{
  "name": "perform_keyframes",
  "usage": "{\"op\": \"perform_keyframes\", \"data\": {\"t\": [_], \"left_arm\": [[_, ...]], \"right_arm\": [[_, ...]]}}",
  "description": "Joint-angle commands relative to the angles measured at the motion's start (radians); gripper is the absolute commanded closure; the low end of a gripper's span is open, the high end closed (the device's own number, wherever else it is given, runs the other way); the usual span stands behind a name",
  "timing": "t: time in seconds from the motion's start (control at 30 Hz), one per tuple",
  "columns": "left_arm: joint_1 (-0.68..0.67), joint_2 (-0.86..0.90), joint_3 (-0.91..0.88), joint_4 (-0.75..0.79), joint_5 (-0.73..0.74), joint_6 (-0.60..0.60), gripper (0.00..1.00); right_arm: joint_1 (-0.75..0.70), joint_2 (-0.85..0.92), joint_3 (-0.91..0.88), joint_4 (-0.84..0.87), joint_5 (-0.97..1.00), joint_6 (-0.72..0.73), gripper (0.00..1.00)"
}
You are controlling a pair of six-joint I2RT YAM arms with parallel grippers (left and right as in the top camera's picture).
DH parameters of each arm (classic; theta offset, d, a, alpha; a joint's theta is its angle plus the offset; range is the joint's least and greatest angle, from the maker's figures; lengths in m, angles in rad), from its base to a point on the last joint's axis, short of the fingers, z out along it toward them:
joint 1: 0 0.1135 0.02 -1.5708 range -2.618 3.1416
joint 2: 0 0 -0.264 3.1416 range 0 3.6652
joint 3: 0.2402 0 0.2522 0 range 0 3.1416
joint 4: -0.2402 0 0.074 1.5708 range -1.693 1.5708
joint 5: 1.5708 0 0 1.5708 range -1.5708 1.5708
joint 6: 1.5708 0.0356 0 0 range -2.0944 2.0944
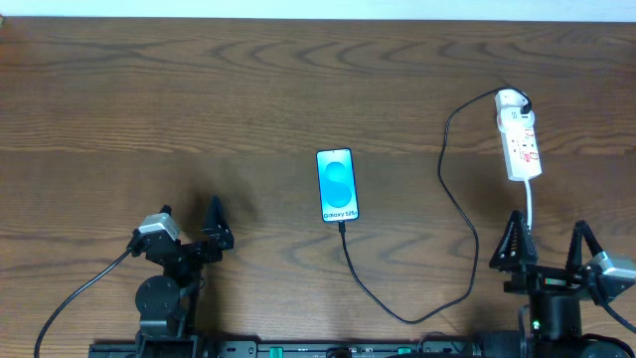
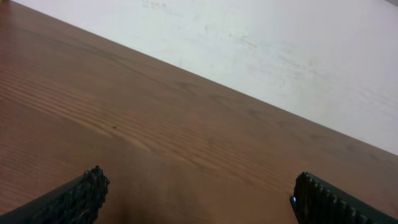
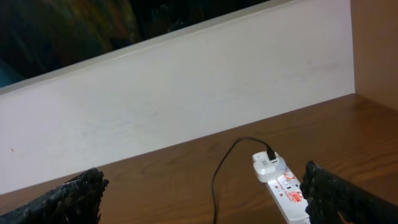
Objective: Plug charger to phone and switch on socket
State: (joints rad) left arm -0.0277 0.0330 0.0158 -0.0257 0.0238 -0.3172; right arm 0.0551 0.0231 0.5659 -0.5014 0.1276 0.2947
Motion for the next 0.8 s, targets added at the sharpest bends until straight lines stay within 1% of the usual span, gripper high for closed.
{"op": "perform_keyframes", "data": {"t": [0.0, 0.17, 0.33, 0.5, 0.77], "left_arm": [[0.005, 0.004, -0.012, -0.047, -0.017, -0.001, 0.02], [0.005, 0.004, -0.012, -0.047, -0.017, -0.001, 0.02], [0.005, 0.004, -0.012, -0.047, -0.017, -0.001, 0.02], [0.005, 0.004, -0.012, -0.047, -0.017, -0.001, 0.02], [0.005, 0.004, -0.012, -0.047, -0.017, -0.001, 0.02]], "right_arm": [[0.005, -0.015, -0.006, 0.027, 0.001, -0.002, 0.01], [0.005, -0.015, -0.007, 0.102, 0.002, 0.0, 0.01], [0.005, -0.014, -0.023, 0.141, 0.002, 0.0, 0.01], [0.005, -0.014, -0.089, 0.229, 0.001, 0.001, 0.01], [0.005, -0.014, -0.212, 0.364, 0.0, 0.045, 0.01]]}}
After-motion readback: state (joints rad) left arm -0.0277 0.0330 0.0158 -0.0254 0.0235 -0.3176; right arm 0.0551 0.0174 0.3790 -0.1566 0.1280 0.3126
